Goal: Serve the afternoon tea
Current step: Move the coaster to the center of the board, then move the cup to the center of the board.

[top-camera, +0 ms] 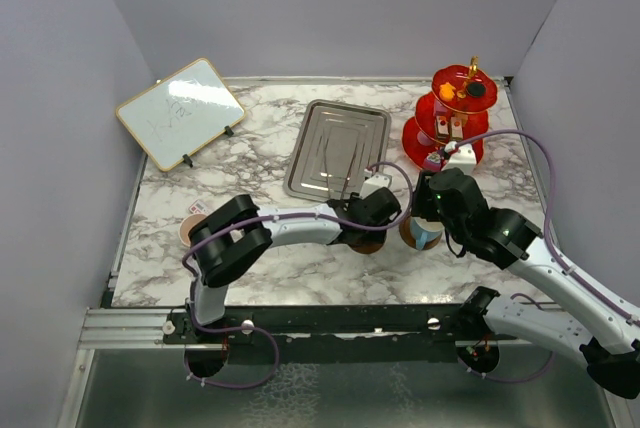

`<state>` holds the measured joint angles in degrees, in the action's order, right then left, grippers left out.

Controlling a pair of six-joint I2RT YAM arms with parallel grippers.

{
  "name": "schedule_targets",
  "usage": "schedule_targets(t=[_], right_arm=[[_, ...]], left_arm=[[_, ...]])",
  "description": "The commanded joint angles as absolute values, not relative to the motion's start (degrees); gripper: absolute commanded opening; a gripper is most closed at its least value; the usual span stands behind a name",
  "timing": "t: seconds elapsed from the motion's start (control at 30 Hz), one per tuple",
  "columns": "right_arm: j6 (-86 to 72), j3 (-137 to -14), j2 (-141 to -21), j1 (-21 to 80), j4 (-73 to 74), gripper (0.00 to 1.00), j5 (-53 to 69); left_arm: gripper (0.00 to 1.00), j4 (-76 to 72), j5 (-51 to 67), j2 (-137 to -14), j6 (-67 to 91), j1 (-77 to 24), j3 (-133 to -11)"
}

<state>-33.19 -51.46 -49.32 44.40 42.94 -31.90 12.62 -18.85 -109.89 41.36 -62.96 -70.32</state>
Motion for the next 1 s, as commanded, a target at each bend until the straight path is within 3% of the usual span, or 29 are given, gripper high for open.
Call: schedule_targets(t=[0.0, 0.37, 0.57, 0.7, 0.97], right_arm=[[-33.2, -52.3, -48.2, 44.4, 41.8, 0.51, -31.1], [-28.6, -51.1, -47.4, 44.4, 35.7, 0.52, -20.3], [-21.6, -47.9, -46.3, 44.4, 26.7, 0.52, -6.9], [-18.4, -46.2, -46.7, 44.4, 21.9, 0.52, 1.3], [-18.2, -45.7, -48.8, 44.5, 18.9, 0.52, 6.1]], left_arm=[[0.57, 12.5, -17.1, -102.6, 39.3, -63.0, -68.6], [0.78, 18.4, -24.1, -83.6, 33.1, -60.3, -61.8], [0.81, 25.5, -22.6, -70.9, 32.3, -49.1, -56.1], [0.88, 29.8, -23.1, -62.2, 30.7, -40.5, -52.8], [0.96, 37.6, -23.0, -58.3, 27.6, -25.3, -52.9]])
